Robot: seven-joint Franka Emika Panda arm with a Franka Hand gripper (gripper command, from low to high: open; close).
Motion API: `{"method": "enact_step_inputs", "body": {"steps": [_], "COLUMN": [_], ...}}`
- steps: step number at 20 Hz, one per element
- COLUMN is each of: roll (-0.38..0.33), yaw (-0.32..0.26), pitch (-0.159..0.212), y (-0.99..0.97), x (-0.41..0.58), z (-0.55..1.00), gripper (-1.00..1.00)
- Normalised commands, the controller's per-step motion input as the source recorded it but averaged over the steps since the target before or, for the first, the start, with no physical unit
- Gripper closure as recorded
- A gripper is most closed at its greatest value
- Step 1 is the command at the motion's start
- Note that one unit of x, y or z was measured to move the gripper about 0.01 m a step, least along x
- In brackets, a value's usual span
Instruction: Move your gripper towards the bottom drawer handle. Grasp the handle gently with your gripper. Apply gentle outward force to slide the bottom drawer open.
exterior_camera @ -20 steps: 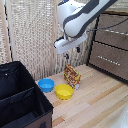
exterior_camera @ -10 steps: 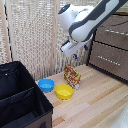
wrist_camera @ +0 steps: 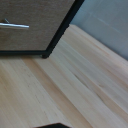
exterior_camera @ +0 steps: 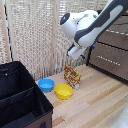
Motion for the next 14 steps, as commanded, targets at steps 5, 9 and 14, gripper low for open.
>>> {"method": "enact_step_inputs", "body": {"steps": [5, 9, 14], "roll": [-0.324, -0.279, -0.272], "yaw": [0.174, 0.168, 0.143], "pitch": [0.099, 0.092, 0.04], "y": [-0.19, -0.26, -0.35], "x": [0.0, -0.021, -0.025], "z": [-0.14, -0.03, 0.0], "gripper": [-1.0, -1.0, -1.0]}}
